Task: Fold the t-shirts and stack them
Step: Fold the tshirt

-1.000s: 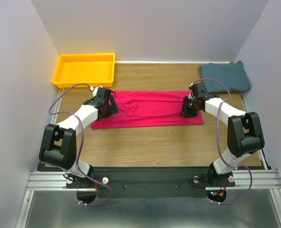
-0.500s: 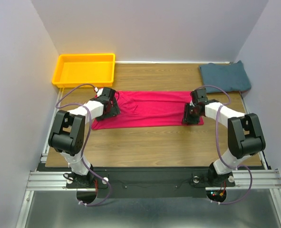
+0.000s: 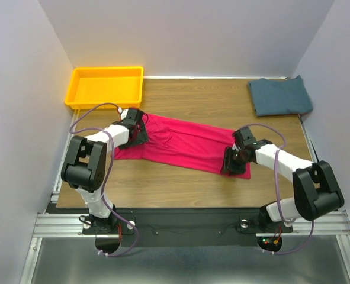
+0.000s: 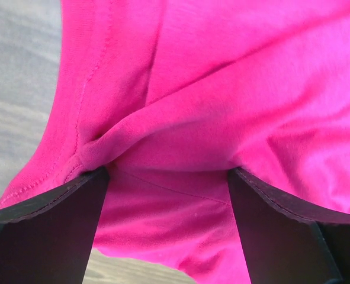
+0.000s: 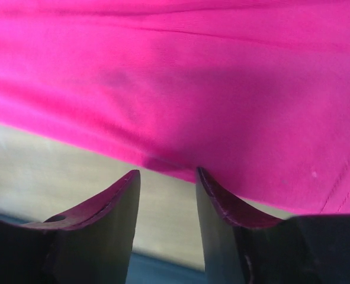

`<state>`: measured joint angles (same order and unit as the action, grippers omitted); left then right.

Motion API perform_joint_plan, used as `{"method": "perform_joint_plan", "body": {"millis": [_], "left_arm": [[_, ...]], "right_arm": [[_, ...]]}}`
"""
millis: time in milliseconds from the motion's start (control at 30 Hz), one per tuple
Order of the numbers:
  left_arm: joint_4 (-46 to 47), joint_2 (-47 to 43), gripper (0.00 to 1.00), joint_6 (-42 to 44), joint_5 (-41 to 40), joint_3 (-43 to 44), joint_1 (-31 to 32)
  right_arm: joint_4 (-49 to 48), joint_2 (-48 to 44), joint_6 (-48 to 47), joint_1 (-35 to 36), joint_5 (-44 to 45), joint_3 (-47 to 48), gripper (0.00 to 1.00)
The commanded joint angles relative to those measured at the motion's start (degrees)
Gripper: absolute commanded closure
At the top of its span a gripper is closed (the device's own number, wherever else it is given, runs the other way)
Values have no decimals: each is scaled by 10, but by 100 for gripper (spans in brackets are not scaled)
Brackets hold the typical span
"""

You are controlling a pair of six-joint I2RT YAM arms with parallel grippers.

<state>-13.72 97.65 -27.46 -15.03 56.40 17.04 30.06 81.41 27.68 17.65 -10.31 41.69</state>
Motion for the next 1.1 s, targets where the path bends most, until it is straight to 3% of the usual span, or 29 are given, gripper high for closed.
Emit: {"method": "perform_joint_plan", "body": {"millis": [0, 100, 300, 467, 567, 733, 900, 1067], "left_arm": [[-24, 17, 6, 28, -1, 22, -4], [-25, -7, 6, 38, -18, 21, -4], [-41, -86, 5, 39, -30, 13, -4], [-55, -121, 5, 12, -22, 15, 5], [-57, -112, 7, -12, -12, 19, 13], [-47, -70, 25, -36, 7, 24, 24], [-31, -7, 25, -33, 9, 45, 26], [-32, 71, 26, -1, 20, 120, 27]], "right_arm": [[130, -24, 48, 73, -5, -31, 50], [157, -62, 79, 119, -2, -29, 48], [191, -115, 57, 136, 54, 50, 47], [186, -57, 4, 137, 72, 99, 48], [165, -13, -10, 137, 77, 110, 51], [127, 28, -12, 138, 78, 104, 55], [124, 52, -8, 144, 81, 58, 55], [115, 37, 34, 172, 46, 12, 55]]}}
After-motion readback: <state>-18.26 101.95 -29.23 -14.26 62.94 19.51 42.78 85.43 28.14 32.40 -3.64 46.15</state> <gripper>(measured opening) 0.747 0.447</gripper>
